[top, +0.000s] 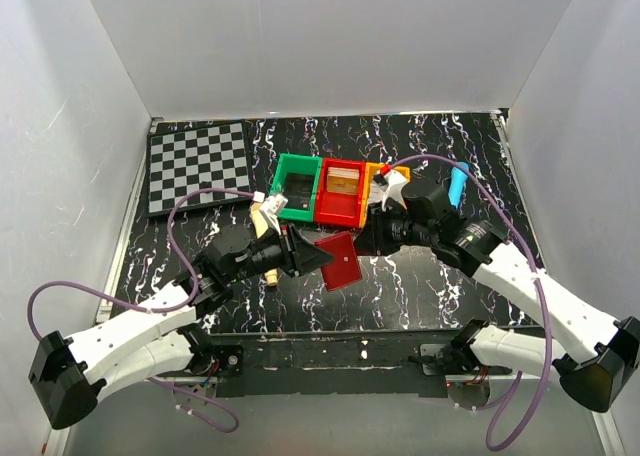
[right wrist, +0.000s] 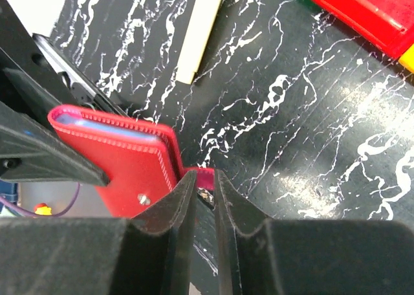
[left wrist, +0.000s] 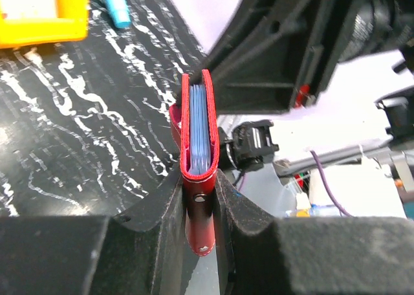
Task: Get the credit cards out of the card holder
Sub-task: Open the card holder.
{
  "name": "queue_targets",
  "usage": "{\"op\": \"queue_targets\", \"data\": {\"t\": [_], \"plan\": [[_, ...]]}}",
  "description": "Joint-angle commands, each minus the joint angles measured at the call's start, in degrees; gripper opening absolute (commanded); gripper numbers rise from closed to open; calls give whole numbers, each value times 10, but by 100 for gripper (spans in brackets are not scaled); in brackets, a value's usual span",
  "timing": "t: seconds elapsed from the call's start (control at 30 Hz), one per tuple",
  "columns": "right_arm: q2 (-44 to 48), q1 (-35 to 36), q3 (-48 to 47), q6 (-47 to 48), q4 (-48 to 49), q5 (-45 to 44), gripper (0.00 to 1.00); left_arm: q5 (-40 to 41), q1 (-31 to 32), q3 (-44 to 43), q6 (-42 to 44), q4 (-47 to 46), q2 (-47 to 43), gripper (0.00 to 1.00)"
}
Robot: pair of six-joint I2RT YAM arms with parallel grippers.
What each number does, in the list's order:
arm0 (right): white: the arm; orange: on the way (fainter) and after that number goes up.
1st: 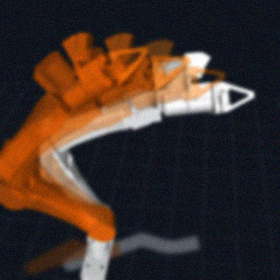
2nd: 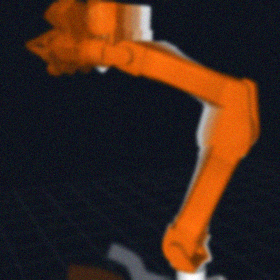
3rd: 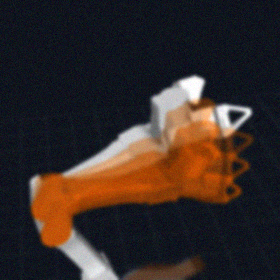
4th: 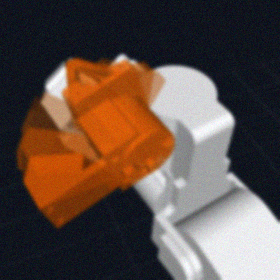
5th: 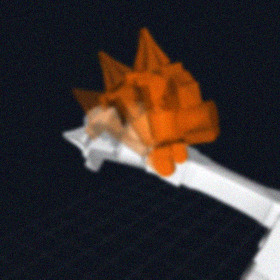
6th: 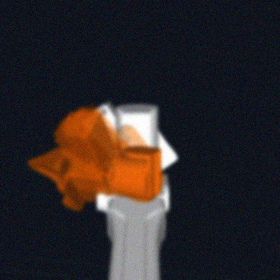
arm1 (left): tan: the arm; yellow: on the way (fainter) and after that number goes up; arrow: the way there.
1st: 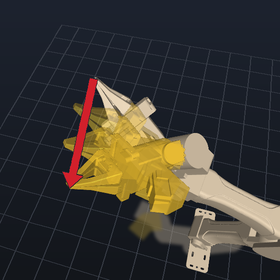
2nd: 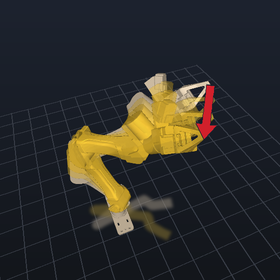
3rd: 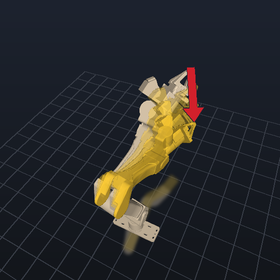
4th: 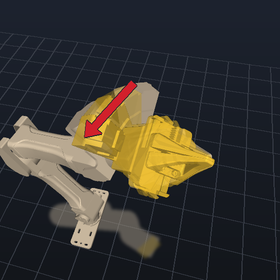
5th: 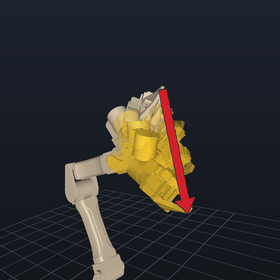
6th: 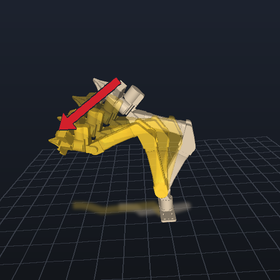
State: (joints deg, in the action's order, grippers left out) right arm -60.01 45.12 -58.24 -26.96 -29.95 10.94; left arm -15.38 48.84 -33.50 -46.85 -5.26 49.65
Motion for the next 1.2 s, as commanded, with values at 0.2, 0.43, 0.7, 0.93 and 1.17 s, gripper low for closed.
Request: {"op": "queue_targets", "data": {"t": [0.2,0.43,0.7,0.93,1.17], "plan": [[42,-26,22,-20,51,90,29,-244,-43,34,-12,-297,21,0],[93,-40,21,-21,18,55,36,-341,-104,55,-86,-456,78,0],[144,-62,-19,-27,-4,51,64,-445,-134,32,-158,-578,149,0],[140,-62,-35,-49,28,113,64,-456,-137,26,-188,-630,177,0],[124,-62,-29,-31,11,171,59,-455,-138,20,-185,-618,178,0]]}}
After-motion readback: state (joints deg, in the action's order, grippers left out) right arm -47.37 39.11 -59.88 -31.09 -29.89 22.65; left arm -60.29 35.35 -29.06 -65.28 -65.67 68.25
